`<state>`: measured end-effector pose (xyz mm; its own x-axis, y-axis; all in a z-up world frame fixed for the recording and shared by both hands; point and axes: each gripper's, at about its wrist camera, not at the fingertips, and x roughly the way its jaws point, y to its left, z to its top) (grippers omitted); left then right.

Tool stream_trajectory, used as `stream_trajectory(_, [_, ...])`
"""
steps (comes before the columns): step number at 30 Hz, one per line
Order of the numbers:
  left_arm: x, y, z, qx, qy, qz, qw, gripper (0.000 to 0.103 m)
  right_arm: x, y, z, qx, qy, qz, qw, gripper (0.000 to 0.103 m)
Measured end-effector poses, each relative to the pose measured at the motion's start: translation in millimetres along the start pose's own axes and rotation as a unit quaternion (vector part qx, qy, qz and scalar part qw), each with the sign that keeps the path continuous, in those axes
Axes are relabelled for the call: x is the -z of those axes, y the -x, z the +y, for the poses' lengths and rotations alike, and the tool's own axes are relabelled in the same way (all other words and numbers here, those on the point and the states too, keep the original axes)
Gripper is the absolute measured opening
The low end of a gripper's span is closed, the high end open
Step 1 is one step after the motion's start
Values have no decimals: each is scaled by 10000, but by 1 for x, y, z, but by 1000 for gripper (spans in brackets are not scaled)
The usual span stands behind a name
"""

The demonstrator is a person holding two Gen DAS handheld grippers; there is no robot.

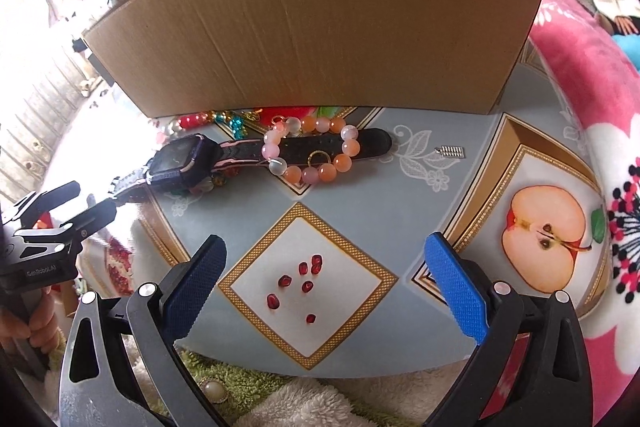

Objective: Organize jewelry
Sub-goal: 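Grasp the pink-strapped smartwatch strap with the left gripper while the right gripper grasps the watch face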

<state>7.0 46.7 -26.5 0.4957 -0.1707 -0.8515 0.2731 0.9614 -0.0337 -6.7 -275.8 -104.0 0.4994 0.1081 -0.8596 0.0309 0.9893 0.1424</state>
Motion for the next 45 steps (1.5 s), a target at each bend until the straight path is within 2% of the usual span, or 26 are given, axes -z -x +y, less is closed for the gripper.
stream_trajectory(2, [-2, 9, -6, 101, -224, -247, 9994, 97, -1, 5, -6, -196, 4, -69, 9998, 95])
stream_trajectory(6, [-8, 19, -29, 474, -713, -582, 9946, 85, -8, 19, -15, -531, 216, -311, 9979, 95])
stream_trajectory(8, [-13, 18, -41, 587, -970, -607, 9917, 79, -11, 24, -16, -671, 346, -392, 9964, 94])
stream_trajectory(10, [-15, 13, -49, 605, -1143, -565, 9900, 72, -16, 27, -13, -755, 443, -460, 9951, 85])
stream_trajectory(12, [-17, 5, -51, 610, -1229, -466, 9894, 63, -20, 29, -14, -754, 536, -486, 9945, 82])
stream_trajectory(18, [-18, -10, -43, 795, -1044, -176, 9912, 44, -40, 13, 0, -657, 888, -281, 9935, 59])
stream_trajectory(19, [-17, -11, -42, 836, -1017, -166, 9912, 44, -43, 11, 3, -644, 1014, -257, 9924, 57])
stream_trajectory(21, [-17, -11, -40, 880, -984, -187, 9911, 43, -40, 8, 11, -607, 1240, -246, 9901, 46])
stream_trajectory(23, [-16, -11, -40, 892, -1003, -196, 9908, 43, -43, 1, 22, -470, 1528, -208, 9869, 41])
stream_trajectory(26, [-14, -11, -40, 893, -1063, -225, 9901, 42, -44, -10, 29, -163, 1905, 24, 9816, 16])
stream_trajectory(28, [-13, -11, -38, 926, -1061, -237, 9897, 42, -44, -14, 29, 97, 2035, 90, 9790, 8])
stream_trajectory(38, [-9, -8, -29, 1006, -1154, -315, 9877, 39, -66, -1, -3, 753, 1365, -154, 9877, 9])
stream_trajectory(39, [-9, -8, -29, 1014, -1155, -318, 9876, 39, -67, 2, -4, 735, 1344, -184, 9880, 17])
stream_trajectory(40, [-10, -8, -29, 1022, -1157, -320, 9875, 39, -67, 8, -2, 626, 1371, -237, 9883, 32])
stream_trajectory(42, [-10, -8, -29, 1042, -1169, -328, 9871, 39, -65, 17, 5, 420, 1555, -343, 9863, 50])
stream_trajectory(45, [-11, -9, -29, 1086, -1177, -336, 9865, 39, -63, 8, 38, -304, 2134, -180, 9763, 52])
